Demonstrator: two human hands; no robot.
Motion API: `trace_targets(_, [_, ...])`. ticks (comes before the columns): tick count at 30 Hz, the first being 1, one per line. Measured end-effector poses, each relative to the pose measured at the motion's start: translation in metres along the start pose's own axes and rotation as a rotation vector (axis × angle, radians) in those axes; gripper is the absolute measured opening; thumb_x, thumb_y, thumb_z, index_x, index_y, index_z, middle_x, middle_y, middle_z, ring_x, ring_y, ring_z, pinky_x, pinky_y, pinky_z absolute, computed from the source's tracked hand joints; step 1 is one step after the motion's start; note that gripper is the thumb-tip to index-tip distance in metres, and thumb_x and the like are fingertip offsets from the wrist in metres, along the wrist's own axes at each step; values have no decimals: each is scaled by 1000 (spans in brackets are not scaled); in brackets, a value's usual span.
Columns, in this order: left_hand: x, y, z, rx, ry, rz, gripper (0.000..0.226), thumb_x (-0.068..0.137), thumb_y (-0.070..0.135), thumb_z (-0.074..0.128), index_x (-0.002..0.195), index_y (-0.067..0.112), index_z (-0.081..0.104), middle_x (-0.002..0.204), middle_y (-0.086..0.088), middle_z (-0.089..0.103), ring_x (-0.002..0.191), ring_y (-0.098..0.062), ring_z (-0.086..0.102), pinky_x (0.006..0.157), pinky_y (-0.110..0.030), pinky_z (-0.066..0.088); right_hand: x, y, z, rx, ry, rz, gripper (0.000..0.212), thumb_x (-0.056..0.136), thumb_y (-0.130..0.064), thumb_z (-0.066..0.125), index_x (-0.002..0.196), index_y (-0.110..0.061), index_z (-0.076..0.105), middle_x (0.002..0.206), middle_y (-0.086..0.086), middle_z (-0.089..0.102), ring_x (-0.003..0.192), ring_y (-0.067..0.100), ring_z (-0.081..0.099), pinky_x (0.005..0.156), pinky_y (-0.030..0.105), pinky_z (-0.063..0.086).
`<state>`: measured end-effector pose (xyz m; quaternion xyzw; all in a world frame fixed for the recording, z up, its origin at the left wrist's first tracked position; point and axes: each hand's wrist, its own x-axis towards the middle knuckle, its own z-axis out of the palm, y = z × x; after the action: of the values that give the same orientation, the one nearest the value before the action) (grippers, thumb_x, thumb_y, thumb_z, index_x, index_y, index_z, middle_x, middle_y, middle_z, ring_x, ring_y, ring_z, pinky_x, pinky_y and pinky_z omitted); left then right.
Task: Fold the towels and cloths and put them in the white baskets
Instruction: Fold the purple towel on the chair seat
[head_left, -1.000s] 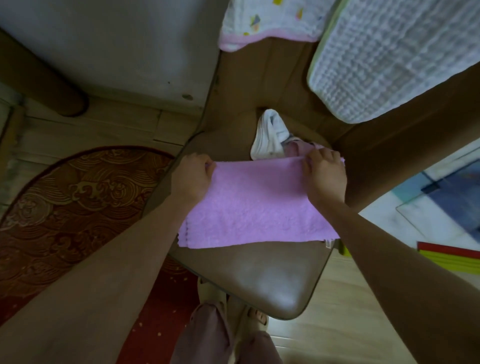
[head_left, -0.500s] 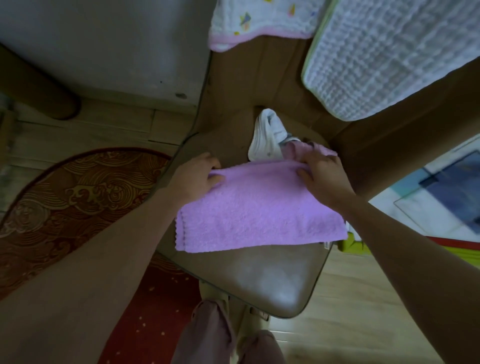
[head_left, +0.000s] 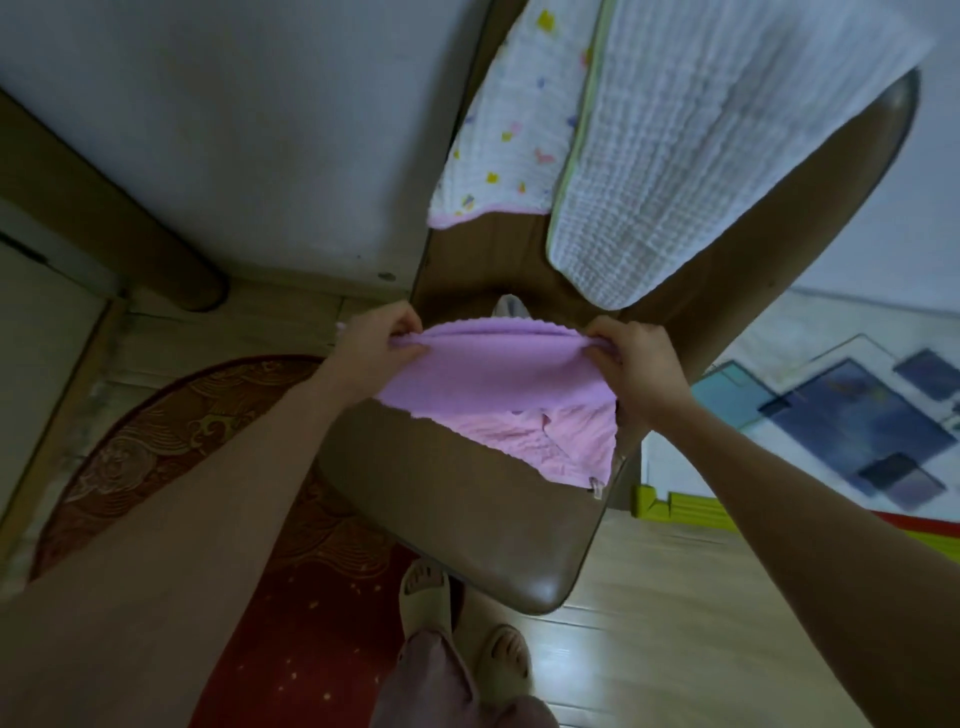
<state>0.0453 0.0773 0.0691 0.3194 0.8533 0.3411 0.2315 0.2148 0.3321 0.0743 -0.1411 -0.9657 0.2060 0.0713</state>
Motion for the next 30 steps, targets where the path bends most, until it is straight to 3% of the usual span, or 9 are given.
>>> trace_targets(3, [-19, 10, -2, 45, 19, -6, 11, 89, 16, 67, 91, 13, 56, 83, 6, 55, 77, -5, 50, 64, -15, 35, -13, -10, -11, -63, 64, -69, 13, 85, -8, 63, 96, -9, 70, 84, 10, 71, 73, 32, 63, 74, 35, 41])
trace_targets(6, [-45, 5, 14, 70, 11, -36, 17, 88, 18, 69, 100, 9, 62, 96, -1, 60, 91, -13, 55, 74, -20, 40, -42, -13, 0, -129, 1, -112, 13, 81, -14, 62, 89, -13, 72, 79, 9, 71, 69, 33, 63, 71, 38, 44])
trace_targets(9, [-75, -12, 46, 88, -17, -115, 20, 90, 21, 67, 105, 8, 63, 97, -1, 59, 93, -14, 55, 80, -23, 39, -81, -13, 31, -155, -142, -55, 23, 79, -25, 52, 85, -17, 73, 77, 10, 70, 74, 34, 65, 72, 40, 45])
trace_targets(12, [-106, -41, 88, 60, -139, -219, 21, 91, 23, 65, 99, 4, 64, 96, -7, 61, 94, -20, 57, 81, -29, 43, -125, -8, 69, -249, -388, -14, 25, 91, -25, 47, 95, -20, 71, 94, 8, 69, 93, 30, 63, 81, 36, 39])
trace_targets(15, [-138, -71, 117, 53, -212, -334, 26, 93, 23, 62, 107, 1, 62, 112, -13, 60, 107, -24, 54, 83, -23, 36, -156, -8, 96, -215, -531, 78, 22, 97, -22, 46, 103, -17, 67, 103, 7, 65, 100, 28, 59, 85, 33, 39])
trace_targets(21, [-149, -102, 119, -7, 56, -448, 32, 97, 17, 56, 121, -3, 59, 121, -19, 60, 107, -25, 54, 87, -24, 38, -137, -34, 128, 16, -394, 118, 16, 95, -14, 52, 95, -9, 67, 94, 12, 63, 92, 31, 59, 73, 38, 49])
trace_targets(26, [-127, -132, 113, -161, 199, -550, 31, 93, 26, 61, 110, 0, 59, 104, -16, 59, 92, -25, 55, 81, -31, 46, -60, -84, 176, 95, -332, 19, 24, 95, -12, 52, 114, -4, 63, 114, 17, 59, 107, 36, 51, 82, 43, 47])
trace_targets(28, [-120, -138, 115, -244, 201, -587, 40, 91, 26, 65, 120, 1, 54, 113, -8, 56, 102, -20, 52, 86, -27, 41, -32, -102, 195, 112, -315, -28, 28, 95, -10, 50, 121, -3, 59, 120, 17, 55, 111, 34, 49, 81, 38, 43])
trace_targets(30, [-115, -145, 117, -284, 207, -603, 48, 88, 27, 68, 125, 0, 52, 112, -7, 55, 104, -20, 52, 80, -21, 36, -10, -118, 211, 116, -303, -57, 32, 95, -11, 49, 126, -4, 55, 125, 16, 52, 114, 31, 48, 78, 34, 40])
